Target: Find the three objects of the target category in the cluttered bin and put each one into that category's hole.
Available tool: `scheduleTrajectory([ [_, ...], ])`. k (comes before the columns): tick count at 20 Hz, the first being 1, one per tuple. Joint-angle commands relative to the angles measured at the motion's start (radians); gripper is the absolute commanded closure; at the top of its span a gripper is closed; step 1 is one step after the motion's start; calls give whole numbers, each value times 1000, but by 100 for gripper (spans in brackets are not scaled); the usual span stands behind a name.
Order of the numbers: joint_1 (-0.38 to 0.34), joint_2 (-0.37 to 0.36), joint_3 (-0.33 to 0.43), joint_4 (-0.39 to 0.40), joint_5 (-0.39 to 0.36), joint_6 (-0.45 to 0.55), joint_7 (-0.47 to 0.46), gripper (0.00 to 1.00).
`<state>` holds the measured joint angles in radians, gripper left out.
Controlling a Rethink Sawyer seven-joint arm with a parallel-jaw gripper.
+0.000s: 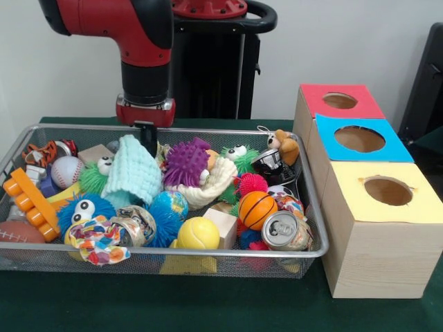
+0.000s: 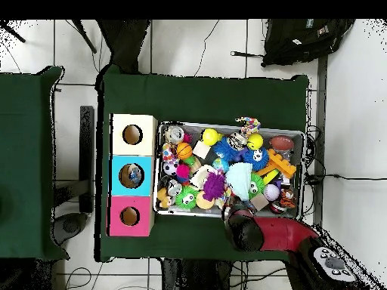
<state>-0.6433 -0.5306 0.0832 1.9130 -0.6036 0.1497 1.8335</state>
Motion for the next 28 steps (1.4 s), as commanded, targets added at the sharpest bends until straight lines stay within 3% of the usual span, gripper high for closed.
scheduleTrajectory([
  [1,-25,-97,141,45,69,169,-5,100],
  [5,-17,-142,170,48,84,203,-13,100],
  [10,-14,-140,184,27,62,179,-13,100],
  [11,-17,-138,188,23,59,175,-14,0],
  [28,-1,-218,200,10,78,218,-7,0],
])
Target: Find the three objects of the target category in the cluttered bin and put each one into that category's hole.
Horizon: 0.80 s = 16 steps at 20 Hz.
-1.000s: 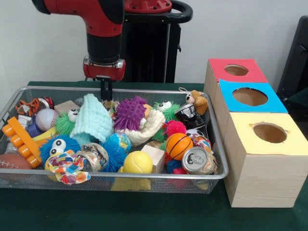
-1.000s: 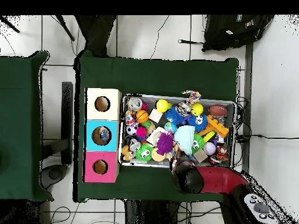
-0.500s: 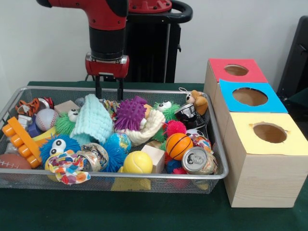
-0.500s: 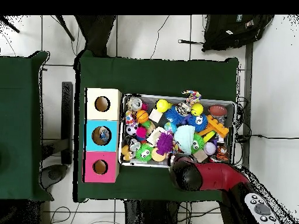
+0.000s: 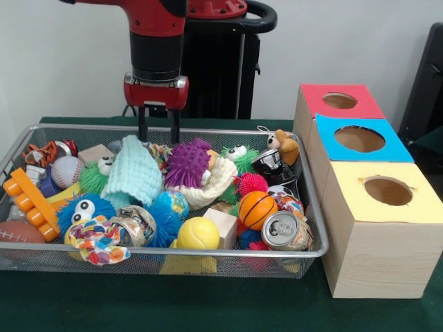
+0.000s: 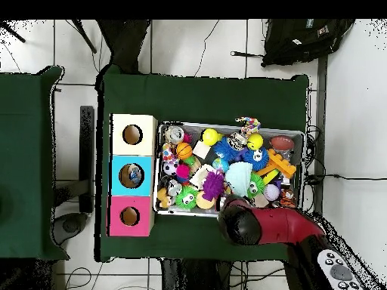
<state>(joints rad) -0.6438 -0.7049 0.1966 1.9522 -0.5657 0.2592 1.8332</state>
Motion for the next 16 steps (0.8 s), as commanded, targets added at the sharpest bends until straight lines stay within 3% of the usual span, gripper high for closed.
scheduleTrajectory([
  [1,2,-57,84,-29,39,121,-13,0],
  [8,-34,-96,113,-65,48,208,-93,0],
  [16,-43,-38,135,-158,14,227,-101,0],
])
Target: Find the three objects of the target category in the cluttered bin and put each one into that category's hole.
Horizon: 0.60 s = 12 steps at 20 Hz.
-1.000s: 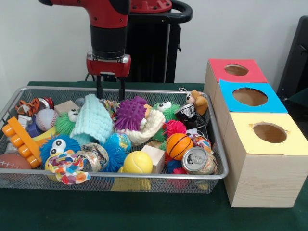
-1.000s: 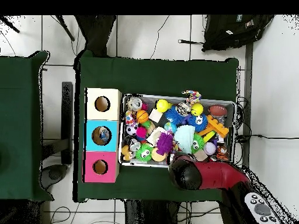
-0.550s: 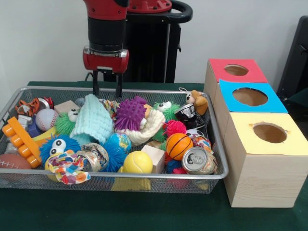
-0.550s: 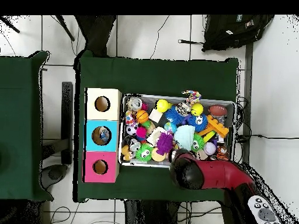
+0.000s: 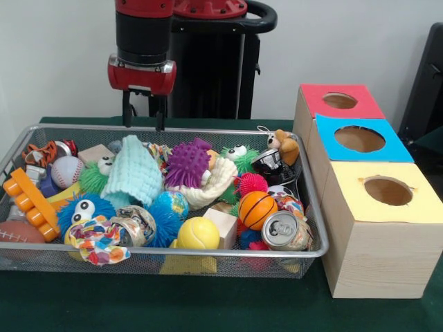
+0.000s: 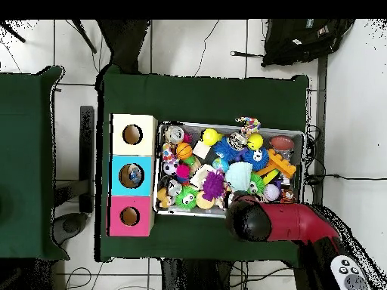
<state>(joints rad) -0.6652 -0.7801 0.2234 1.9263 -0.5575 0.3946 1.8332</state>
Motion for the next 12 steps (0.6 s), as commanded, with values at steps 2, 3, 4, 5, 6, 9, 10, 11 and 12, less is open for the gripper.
scheduleTrajectory([
  [2,-18,68,108,-157,-13,71,-93,0],
  [3,-20,88,112,-174,-20,60,-96,0],
  [4,-21,98,115,-182,-23,56,-98,0],
  [5,-26,115,122,-197,-27,53,-106,0],
  [6,-26,123,124,-204,-28,52,-109,0],
  [9,-37,161,142,-237,-35,48,-125,0],
  [10,-37,164,145,-241,-34,49,-123,0],
  [11,-33,167,143,-251,-29,59,-117,0],
  [12,-31,168,142,-253,-28,64,-113,0],
])
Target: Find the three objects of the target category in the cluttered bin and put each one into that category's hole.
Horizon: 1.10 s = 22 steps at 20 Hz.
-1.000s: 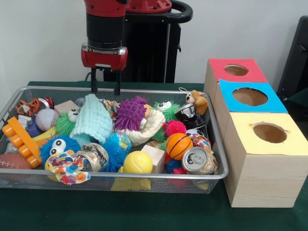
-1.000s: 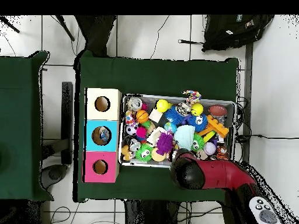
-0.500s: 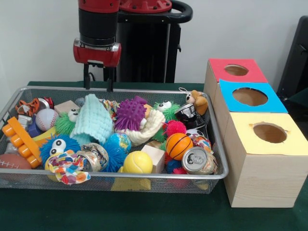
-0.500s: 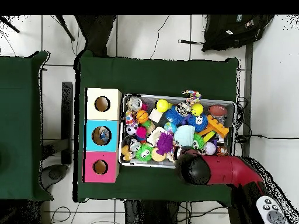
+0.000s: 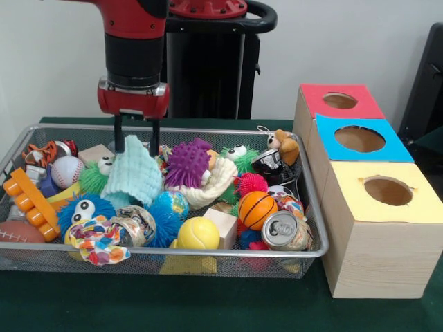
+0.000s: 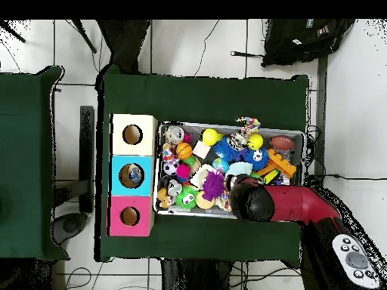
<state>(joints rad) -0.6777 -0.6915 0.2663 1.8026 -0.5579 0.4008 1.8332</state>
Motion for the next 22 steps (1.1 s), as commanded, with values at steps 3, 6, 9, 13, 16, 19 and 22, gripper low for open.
scheduleTrajectory([
  [3,-8,99,93,-163,-24,72,-103,0],
  [6,11,128,83,-207,-29,83,-94,0],
  [9,18,162,78,-236,-42,82,-99,0],
  [13,15,178,69,-249,-57,102,-128,0],
  [16,9,157,58,-230,-63,117,-144,0],
  [19,0,124,46,-198,-65,141,-160,0],
  [22,-7,91,38,-165,-60,162,-168,0],
])
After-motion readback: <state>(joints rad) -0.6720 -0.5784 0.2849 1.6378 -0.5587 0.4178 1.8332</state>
